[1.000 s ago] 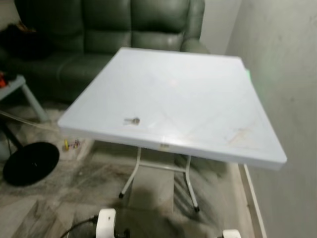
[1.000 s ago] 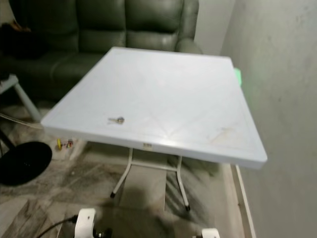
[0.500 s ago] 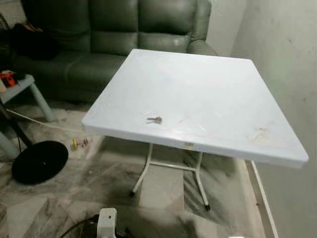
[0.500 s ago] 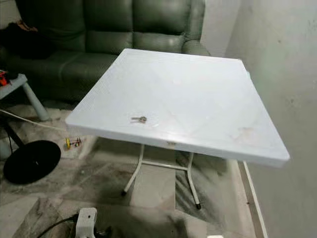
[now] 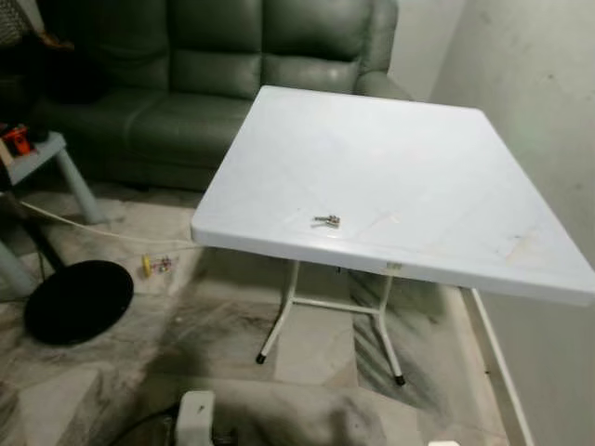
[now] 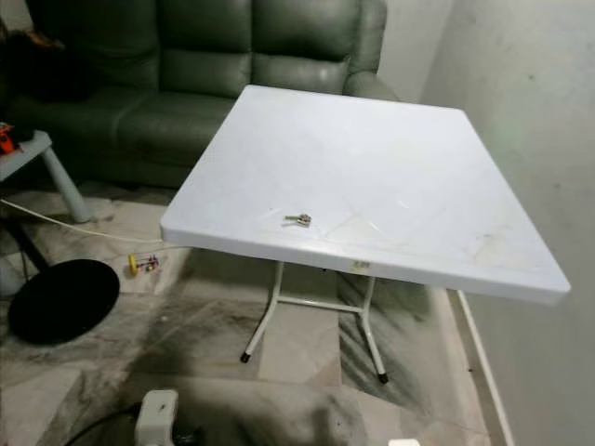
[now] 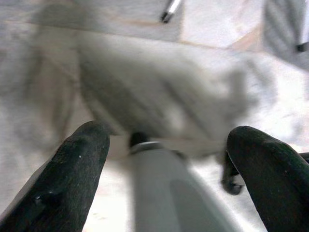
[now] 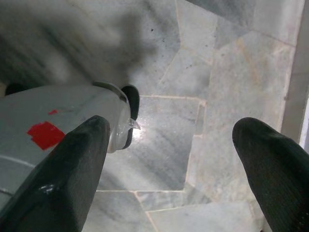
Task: Hang keys on a hook
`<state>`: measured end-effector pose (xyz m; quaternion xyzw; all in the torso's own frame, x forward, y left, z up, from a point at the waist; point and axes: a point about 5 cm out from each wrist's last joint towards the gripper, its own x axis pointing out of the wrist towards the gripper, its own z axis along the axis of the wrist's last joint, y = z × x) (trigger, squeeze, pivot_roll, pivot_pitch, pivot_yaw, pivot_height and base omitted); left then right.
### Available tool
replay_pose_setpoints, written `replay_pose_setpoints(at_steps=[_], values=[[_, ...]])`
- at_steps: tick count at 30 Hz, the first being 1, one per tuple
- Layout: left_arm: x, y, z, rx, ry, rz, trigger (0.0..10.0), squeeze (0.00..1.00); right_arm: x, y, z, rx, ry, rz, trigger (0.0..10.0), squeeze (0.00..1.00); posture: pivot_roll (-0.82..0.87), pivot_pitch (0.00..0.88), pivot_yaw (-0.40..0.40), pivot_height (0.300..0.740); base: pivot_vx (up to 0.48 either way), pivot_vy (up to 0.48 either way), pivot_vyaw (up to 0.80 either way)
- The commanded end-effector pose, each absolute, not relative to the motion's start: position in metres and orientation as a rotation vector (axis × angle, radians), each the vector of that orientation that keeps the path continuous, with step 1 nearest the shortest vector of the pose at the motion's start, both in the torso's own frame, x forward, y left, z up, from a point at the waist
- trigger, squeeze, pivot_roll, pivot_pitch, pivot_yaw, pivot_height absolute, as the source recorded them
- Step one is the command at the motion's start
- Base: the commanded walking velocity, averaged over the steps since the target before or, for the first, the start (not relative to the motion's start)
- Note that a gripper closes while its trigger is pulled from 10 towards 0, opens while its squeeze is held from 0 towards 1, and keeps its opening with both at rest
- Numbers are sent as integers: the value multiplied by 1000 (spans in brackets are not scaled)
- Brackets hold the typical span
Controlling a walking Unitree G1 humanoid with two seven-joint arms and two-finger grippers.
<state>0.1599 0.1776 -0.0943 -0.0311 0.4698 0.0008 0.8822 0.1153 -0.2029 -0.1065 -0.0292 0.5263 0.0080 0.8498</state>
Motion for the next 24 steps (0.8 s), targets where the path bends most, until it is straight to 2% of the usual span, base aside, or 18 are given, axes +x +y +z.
replay_pose_setpoints(at_steps=[1, 8, 13, 20, 24], values=[[166, 166, -92, -77, 959, -23, 10000, 0, 110, -195, -109, -47, 1133, 55, 10000, 0, -22, 0, -54, 715, 0, 0, 0], [169, 162, -91, -62, 940, -58, 10000, 0, 117, -195, -107, -51, 1104, 69, 10000, 0, -20, 0, -55, 715, 0, 0, 0], [184, 156, -83, -62, 860, -97, 10000, 0, 134, -195, -101, -50, 1031, 88, 10000, 0, -24, 0, -47, 715, 0, 0, 0], [229, 149, -53, -84, 626, -160, 10000, 0, 196, -187, -70, -32, 753, 175, 10000, 0, -11, 0, -46, 715, 0, 0, 0], [251, 153, -34, -111, 506, -150, 10000, 0, 219, -186, -53, -23, 631, 194, 10000, 0, -7, 0, -47, 715, 0, 0, 0]])
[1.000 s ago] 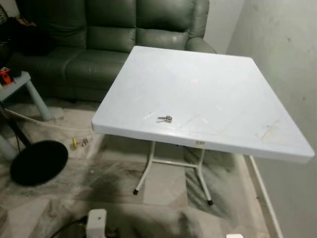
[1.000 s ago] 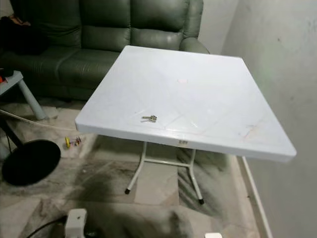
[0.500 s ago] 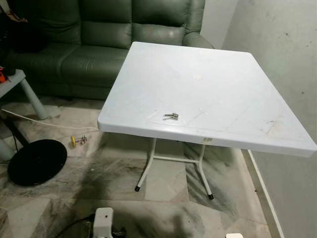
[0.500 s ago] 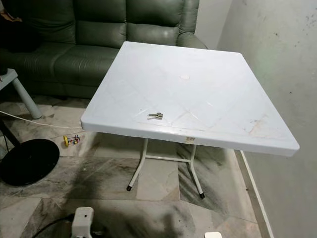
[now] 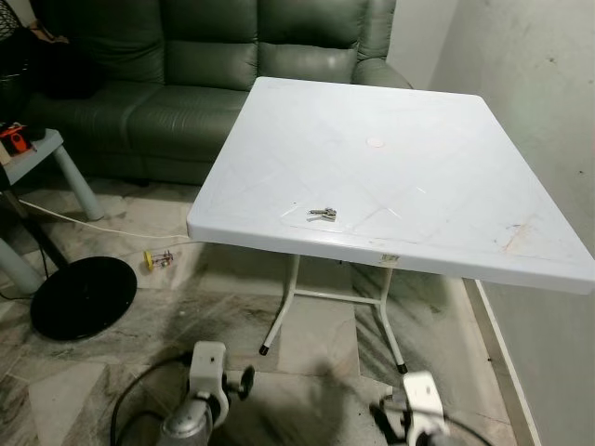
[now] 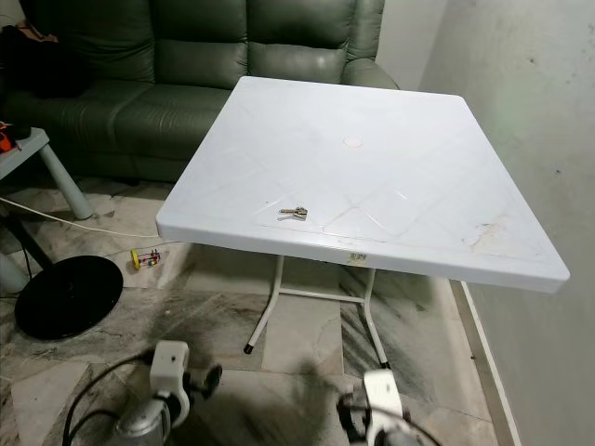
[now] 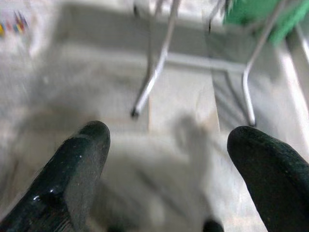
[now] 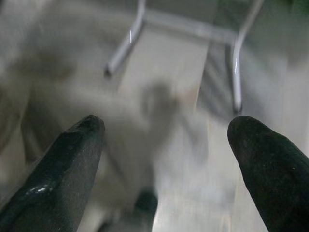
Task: Hang keys on a hook
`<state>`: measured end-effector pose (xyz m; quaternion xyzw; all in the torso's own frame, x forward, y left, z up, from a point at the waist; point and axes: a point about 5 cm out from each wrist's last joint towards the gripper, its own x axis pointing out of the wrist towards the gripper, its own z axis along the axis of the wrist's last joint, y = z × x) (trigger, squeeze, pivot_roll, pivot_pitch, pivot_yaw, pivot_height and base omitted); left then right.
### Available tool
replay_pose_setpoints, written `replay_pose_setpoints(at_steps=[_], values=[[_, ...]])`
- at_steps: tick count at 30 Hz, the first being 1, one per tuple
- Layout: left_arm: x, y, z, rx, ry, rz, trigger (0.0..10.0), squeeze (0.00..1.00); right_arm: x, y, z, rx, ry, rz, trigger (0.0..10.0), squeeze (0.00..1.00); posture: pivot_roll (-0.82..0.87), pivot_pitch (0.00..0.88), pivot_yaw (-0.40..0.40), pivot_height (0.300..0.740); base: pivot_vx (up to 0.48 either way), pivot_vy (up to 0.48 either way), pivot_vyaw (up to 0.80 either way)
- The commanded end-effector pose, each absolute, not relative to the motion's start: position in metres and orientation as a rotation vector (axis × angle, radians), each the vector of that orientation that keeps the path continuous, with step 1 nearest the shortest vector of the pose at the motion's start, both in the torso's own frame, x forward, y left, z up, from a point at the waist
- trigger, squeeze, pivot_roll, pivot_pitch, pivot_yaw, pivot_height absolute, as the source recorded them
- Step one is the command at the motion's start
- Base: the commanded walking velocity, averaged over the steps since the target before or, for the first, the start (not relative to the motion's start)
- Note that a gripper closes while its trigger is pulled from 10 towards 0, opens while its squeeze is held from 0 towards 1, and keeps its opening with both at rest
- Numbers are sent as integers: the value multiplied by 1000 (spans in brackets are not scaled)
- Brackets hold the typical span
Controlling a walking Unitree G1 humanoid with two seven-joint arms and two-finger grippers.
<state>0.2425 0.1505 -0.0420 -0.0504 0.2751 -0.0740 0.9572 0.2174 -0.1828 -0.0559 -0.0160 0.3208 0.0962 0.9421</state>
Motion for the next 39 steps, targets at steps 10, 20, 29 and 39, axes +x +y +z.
replay_pose_setpoints(at_steps=[10, 20, 29, 39], values=[[302, 168, 33, -98, 127, -164, 10000, 0, 267, -185, -3, 37, 285, 196, 10000, 0, -1, 0, -43, 715, 0, 0, 0], [306, 171, 85, -181, -131, -140, 10000, 0, 289, -183, 50, 74, -15, 193, 10000, 0, 1, 0, -49, 715, 0, 0, 0], [284, 161, 101, -283, -184, -132, 10000, 0, 276, -162, 87, 60, -190, 263, 10000, 0, -9, 0, -40, 715, 0, 0, 0], [273, 148, 111, -259, -158, -210, 10000, 0, 269, -149, 106, 83, -241, 294, 10000, 0, -10, 0, -38, 715, 0, 0, 0]])
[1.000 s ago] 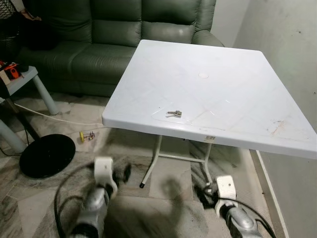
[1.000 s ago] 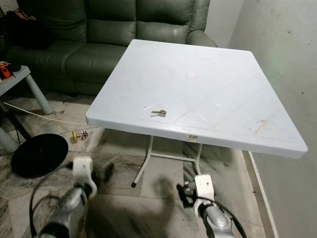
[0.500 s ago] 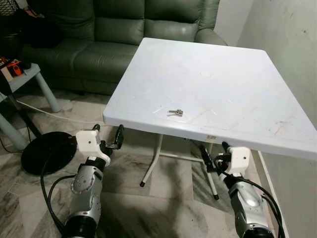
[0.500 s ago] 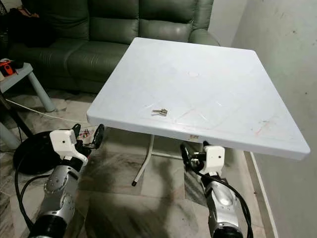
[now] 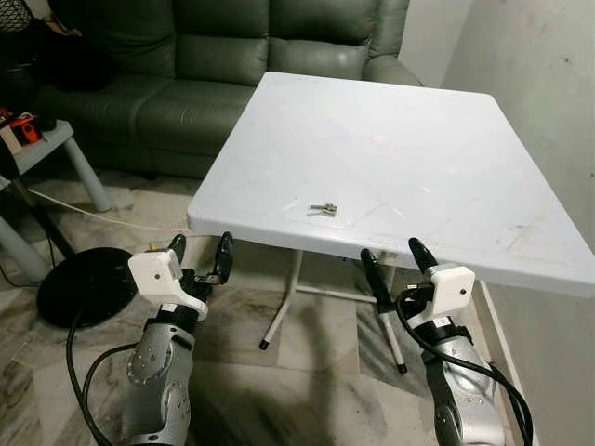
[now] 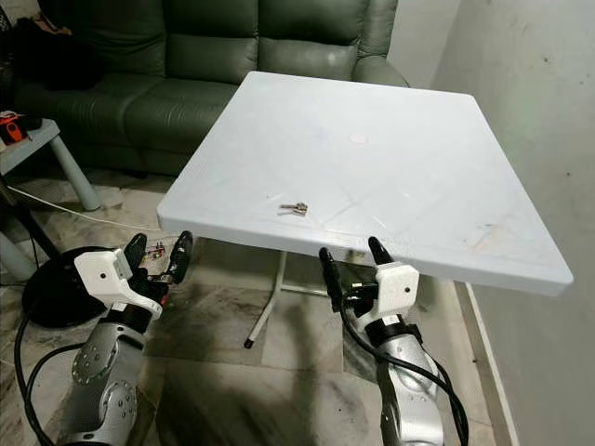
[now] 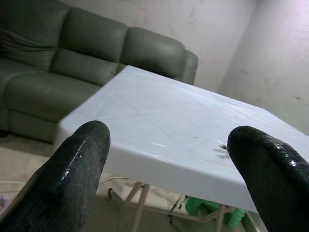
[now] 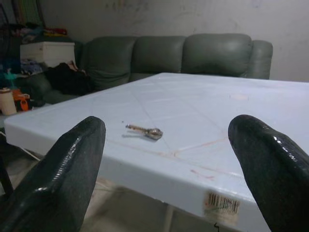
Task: Hang keys on a hook
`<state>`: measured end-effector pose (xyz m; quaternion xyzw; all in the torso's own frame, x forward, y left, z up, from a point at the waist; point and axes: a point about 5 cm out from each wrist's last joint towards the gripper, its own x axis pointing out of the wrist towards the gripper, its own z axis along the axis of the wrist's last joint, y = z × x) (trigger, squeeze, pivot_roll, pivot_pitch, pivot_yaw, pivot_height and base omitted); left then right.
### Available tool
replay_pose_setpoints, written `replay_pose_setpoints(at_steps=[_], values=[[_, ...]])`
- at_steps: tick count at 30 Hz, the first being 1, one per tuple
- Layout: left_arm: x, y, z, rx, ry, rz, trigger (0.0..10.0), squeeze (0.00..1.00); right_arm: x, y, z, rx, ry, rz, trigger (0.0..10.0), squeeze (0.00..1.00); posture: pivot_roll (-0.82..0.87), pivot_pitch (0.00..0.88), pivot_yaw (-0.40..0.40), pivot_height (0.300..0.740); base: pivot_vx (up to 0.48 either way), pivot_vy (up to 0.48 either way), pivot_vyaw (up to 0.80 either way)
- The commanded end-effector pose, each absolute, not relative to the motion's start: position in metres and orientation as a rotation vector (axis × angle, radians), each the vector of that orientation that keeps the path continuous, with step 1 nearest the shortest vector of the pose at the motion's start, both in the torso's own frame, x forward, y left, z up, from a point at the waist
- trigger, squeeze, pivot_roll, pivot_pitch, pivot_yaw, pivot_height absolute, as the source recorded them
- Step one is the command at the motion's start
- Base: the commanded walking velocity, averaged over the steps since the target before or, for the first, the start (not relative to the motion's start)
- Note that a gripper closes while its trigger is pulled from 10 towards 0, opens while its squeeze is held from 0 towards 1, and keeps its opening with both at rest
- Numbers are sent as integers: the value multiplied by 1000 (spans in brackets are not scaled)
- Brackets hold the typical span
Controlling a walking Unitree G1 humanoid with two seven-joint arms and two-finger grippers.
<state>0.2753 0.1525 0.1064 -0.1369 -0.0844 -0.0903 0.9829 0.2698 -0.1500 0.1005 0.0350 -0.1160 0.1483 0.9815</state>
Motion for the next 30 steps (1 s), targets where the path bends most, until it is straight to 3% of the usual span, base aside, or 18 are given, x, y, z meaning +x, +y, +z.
replay_pose_setpoints(at_steps=[1, 30], values=[[271, 147, 112, -256, -144, -215, 10000, 0, 269, -148, 109, 91, -233, 290, 10000, 0, -7, 0, -40, 715, 315, 0, 0], [267, 135, 120, -226, -90, -259, 10000, 0, 271, -148, 118, 65, -184, 337, 10000, 0, -5, 0, -38, 715, 365, 0, 0]])
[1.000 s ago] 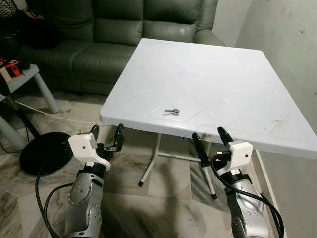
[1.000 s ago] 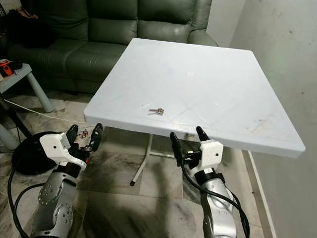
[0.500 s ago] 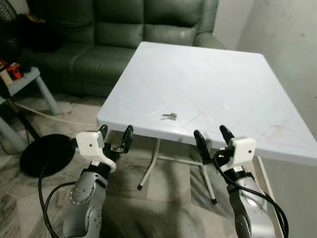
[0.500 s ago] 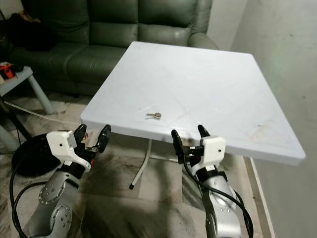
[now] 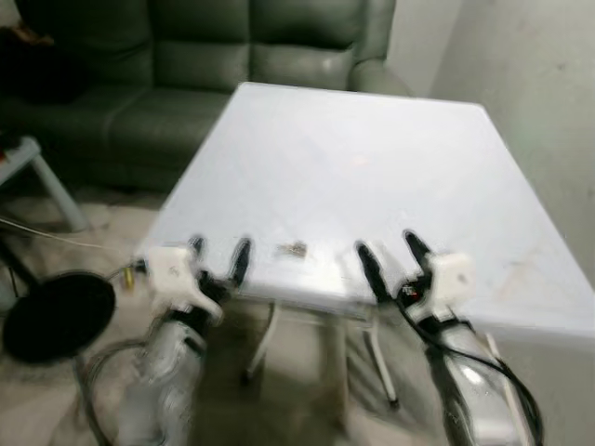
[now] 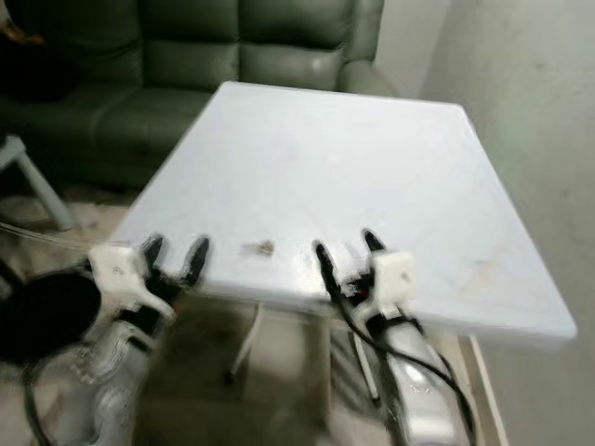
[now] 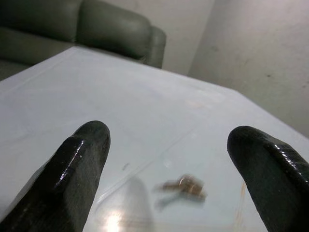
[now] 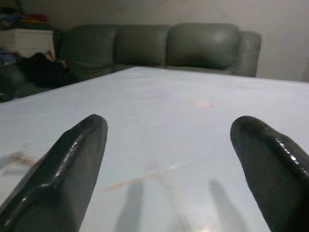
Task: Hang keys on a hook
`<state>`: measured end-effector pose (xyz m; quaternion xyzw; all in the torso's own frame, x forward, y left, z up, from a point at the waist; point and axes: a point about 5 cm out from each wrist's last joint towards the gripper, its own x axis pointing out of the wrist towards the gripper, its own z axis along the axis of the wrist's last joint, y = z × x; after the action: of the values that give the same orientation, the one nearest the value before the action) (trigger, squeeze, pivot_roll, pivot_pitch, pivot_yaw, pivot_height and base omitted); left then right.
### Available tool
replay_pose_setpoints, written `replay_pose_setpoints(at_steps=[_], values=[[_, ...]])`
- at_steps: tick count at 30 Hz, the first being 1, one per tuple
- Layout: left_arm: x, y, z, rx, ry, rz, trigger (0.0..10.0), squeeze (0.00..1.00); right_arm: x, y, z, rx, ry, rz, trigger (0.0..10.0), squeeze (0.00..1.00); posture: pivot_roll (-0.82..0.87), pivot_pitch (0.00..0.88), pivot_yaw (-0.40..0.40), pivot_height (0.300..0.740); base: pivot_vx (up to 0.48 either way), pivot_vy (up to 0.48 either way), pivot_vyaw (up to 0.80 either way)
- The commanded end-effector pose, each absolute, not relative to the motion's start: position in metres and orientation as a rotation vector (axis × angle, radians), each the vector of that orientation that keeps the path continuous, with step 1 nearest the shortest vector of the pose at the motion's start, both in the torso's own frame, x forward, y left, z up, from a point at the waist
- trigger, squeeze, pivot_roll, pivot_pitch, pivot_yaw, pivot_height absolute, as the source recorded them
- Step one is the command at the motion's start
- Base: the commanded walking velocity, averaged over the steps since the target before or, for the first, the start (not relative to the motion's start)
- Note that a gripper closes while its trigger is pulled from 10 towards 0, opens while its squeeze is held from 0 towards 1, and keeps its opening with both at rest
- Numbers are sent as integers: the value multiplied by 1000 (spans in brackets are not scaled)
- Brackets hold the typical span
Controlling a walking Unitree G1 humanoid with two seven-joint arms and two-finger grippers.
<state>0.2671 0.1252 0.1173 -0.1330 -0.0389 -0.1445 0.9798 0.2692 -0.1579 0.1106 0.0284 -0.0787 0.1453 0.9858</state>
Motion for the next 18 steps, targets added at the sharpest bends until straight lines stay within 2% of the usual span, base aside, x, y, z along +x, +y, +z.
replay_pose_setpoints(at_steps=[1, 8, 18], values=[[267, 135, 120, -216, -94, -259, 10000, 0, 272, -148, 118, 62, -183, 341, 10000, 0, -4, 0, -41, 715, 0, 0, 0], [265, 130, 118, -202, -89, -256, 10000, 0, 277, -147, 119, 13, -167, 392, 10000, 0, -3, 0, -45, 715, 0, 0, 0], [258, 117, 111, -133, -78, -321, 10000, 0, 300, -149, 129, -112, -113, 570, 10000, 0, -6, 0, -55, 715, 0, 0, 0]])
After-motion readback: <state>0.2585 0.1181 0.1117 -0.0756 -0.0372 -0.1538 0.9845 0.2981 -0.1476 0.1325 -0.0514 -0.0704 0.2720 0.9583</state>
